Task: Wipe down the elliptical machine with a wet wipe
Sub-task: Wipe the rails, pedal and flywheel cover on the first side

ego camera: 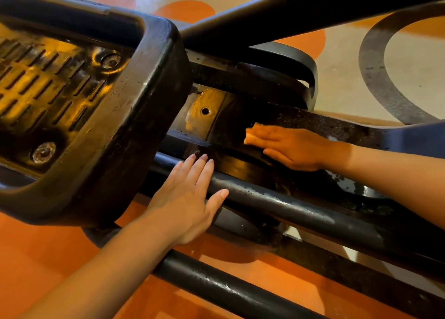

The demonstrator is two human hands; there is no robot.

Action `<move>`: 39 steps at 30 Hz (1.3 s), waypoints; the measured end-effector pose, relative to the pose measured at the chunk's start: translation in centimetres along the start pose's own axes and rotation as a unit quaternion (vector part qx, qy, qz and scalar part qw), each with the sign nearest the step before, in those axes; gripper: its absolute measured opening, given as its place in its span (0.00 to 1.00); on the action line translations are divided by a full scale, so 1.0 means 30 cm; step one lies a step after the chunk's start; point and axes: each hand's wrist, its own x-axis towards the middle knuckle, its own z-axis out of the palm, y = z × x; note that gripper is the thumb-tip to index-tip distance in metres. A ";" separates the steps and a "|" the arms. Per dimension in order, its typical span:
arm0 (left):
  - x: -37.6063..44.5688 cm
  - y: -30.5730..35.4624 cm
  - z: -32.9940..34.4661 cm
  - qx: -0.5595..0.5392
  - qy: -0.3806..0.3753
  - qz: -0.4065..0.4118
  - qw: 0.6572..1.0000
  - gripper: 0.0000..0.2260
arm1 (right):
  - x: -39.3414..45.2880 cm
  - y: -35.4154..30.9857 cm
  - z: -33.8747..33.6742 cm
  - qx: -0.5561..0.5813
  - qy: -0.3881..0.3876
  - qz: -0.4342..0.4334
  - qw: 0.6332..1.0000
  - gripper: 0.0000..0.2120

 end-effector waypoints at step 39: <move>0.000 0.001 0.002 0.023 0.003 -0.004 1.000 0.38 | -0.130 0.032 -0.012 -0.005 -0.022 0.065 0.998 0.28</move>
